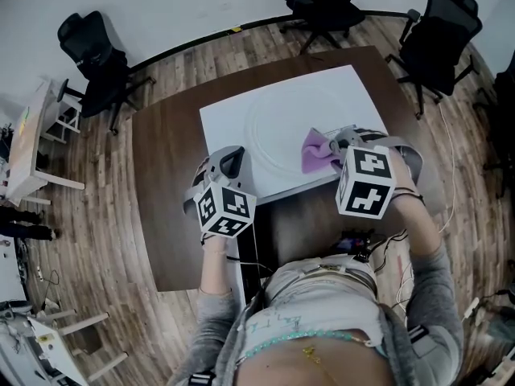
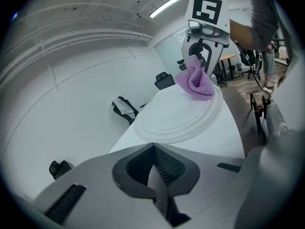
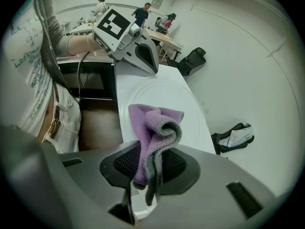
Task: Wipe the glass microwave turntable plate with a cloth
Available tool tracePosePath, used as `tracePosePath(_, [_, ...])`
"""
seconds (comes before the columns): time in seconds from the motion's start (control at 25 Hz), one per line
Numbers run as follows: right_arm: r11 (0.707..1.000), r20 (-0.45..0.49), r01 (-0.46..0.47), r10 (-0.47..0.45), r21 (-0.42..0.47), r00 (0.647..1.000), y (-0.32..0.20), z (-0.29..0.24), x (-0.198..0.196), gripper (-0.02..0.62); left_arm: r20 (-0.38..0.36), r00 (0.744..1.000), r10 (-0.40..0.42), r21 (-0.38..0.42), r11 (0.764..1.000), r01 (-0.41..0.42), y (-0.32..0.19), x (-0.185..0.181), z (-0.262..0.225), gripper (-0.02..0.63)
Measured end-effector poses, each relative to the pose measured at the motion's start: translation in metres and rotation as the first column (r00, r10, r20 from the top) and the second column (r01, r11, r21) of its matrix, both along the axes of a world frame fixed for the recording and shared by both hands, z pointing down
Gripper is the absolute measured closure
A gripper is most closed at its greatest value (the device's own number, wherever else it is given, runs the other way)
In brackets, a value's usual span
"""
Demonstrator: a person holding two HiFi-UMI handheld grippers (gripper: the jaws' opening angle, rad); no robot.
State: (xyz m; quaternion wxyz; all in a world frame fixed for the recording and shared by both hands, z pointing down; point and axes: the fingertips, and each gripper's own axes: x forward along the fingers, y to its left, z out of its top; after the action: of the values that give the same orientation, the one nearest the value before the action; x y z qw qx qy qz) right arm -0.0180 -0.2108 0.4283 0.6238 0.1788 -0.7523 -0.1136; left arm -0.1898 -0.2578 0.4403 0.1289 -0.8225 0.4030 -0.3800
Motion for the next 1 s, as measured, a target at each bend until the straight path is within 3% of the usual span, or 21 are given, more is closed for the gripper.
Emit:
tracePosePath(0.44, [0.995, 0.041, 0.096, -0.096, 0.009, 0.995, 0.001, -0.002, -0.056, 0.491, 0.002, 1.000, 0.001, 0.001, 1.000, -0.001, -0.001, -0.002, -0.003, 0.601])
tracePosePath(1.0, [0.996, 0.128, 0.090, -0.091, 0.009, 0.988, -0.016, -0.001, -0.092, 0.491, -0.002, 1.000, 0.003, -0.005, 1.000, -0.003, -0.001, -0.005, -0.004, 0.601])
